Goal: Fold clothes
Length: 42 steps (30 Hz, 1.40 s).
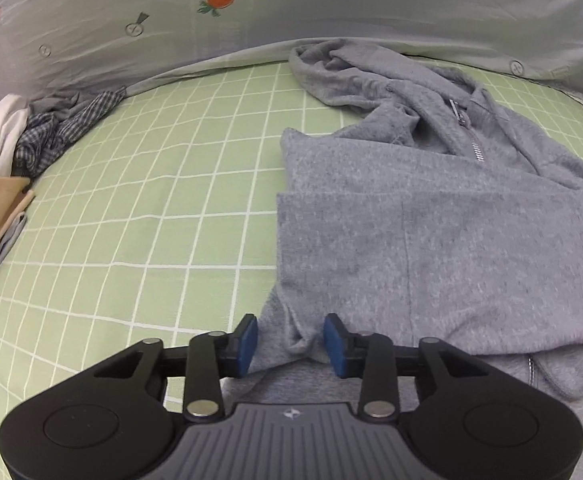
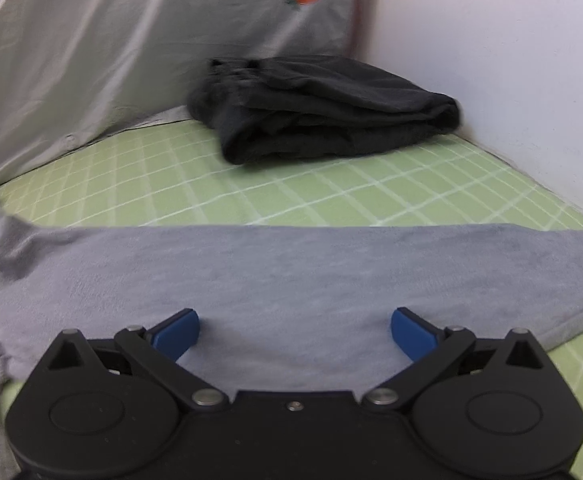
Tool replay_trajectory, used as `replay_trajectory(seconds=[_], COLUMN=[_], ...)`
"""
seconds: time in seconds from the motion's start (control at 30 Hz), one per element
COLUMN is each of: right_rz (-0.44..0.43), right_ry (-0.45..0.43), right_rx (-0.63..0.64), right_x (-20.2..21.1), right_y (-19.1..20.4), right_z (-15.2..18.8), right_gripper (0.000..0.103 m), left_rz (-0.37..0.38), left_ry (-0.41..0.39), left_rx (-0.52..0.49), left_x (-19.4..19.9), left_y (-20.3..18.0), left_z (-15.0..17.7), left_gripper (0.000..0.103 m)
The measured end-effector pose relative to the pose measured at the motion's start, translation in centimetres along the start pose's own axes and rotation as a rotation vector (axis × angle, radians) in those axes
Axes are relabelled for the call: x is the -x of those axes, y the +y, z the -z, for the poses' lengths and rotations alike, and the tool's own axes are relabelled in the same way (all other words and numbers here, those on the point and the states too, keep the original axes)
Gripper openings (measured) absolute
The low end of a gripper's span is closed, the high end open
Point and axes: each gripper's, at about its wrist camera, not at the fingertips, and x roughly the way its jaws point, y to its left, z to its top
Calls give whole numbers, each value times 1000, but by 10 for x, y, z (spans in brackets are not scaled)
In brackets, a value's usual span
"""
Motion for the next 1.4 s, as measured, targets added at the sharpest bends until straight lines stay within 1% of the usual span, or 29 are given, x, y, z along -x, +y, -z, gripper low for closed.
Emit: replay_trajectory(seconds=[0.13, 0.23, 0.37, 0.47, 0.6, 0.73, 0.83, 1.0, 1.03, 1.1, 1.17, 1.2, 1.27, 1.33, 1.4], right_rz=[52, 91, 167, 203, 245, 253, 237, 171, 166, 157, 151, 150, 148, 123, 66], right_ry=[9, 16, 13, 7, -5, -3, 2, 3, 0, -7, -13, -16, -20, -16, -11], right_rx=[-38, -66, -119, -151, -140, -175, -200, -152, -147, -139, -137, -139, -146, -180, -257], right_x=[-7, -13, -21, -25, -30, -37, -39, -35, -33, -29, -24, -21, -15, -9, -4], right_y=[-34, -60, -100, -125, -143, -156, -160, -148, -146, -142, -141, -141, -140, -140, -139], right_z=[-8, -15, -22, -24, -28, -32, -33, -31, -29, -28, -27, -26, -25, -23, -21], right_gripper=[103, 103, 103, 103, 103, 103, 103, 101, 99, 89, 71, 65, 38, 25, 21], left_rz=[-10, -14, -43, -64, -86, -94, -98, -93, -91, -88, -88, -88, -88, -84, -80], left_ry=[13, 18, 20, 19, 19, 21, 20, 20, 20, 19, 18, 17, 16, 16, 16], left_rx=[25, 21, -16, -42, -64, -68, -68, -60, -58, -53, -48, -45, -38, -29, -19], left_x=[-1, -1, 0, 0, 1, 1, 1, 0, 0, 0, 0, 0, 0, 0, -1], left_y=[4, 4, -2, -7, -11, -13, -13, -13, -12, -11, -10, -9, -8, -7, -5], left_z=[-1, -2, -3, -3, -4, -5, -4, -4, -4, -4, -4, -4, -3, -3, -3], left_gripper=[51, 51, 51, 51, 51, 51, 51, 51, 51, 52, 53, 54, 56, 56, 56])
